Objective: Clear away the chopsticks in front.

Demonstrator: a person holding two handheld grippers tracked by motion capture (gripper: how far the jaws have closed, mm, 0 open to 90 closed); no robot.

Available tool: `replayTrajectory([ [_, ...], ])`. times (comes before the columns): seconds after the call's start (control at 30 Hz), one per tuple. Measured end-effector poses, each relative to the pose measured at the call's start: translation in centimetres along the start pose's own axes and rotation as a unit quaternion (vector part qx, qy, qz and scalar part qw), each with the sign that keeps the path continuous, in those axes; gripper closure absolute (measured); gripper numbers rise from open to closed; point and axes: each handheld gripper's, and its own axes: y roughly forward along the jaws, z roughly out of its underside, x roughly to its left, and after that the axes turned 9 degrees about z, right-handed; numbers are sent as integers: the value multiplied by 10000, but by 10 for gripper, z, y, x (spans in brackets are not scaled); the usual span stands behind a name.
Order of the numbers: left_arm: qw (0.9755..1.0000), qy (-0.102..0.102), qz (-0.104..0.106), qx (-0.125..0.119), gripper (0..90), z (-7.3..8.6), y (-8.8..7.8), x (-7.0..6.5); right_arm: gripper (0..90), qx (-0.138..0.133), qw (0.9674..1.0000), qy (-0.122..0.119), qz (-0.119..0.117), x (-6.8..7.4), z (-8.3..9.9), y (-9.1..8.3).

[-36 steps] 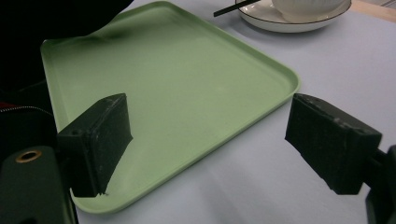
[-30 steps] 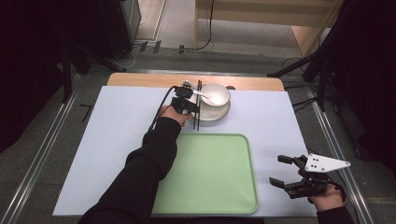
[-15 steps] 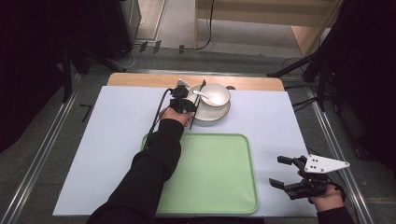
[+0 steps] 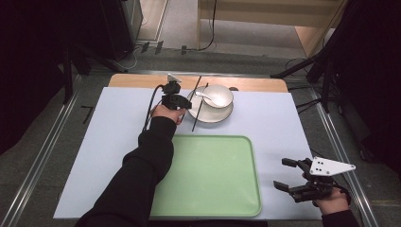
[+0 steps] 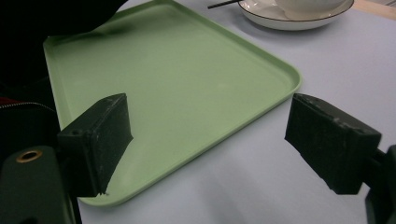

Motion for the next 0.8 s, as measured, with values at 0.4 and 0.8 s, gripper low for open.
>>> replayTrajectory([
  [0.4, 9993, -7, 360, -69, 860, 20, -44, 24, 155, 85, 10000, -43, 1, 1, -1, 3],
  [0.8, 9986, 33, 437, -300, 860, 56, -86, 48, 156, 139, 9999, 41, 73, -1, 1, 4],
])
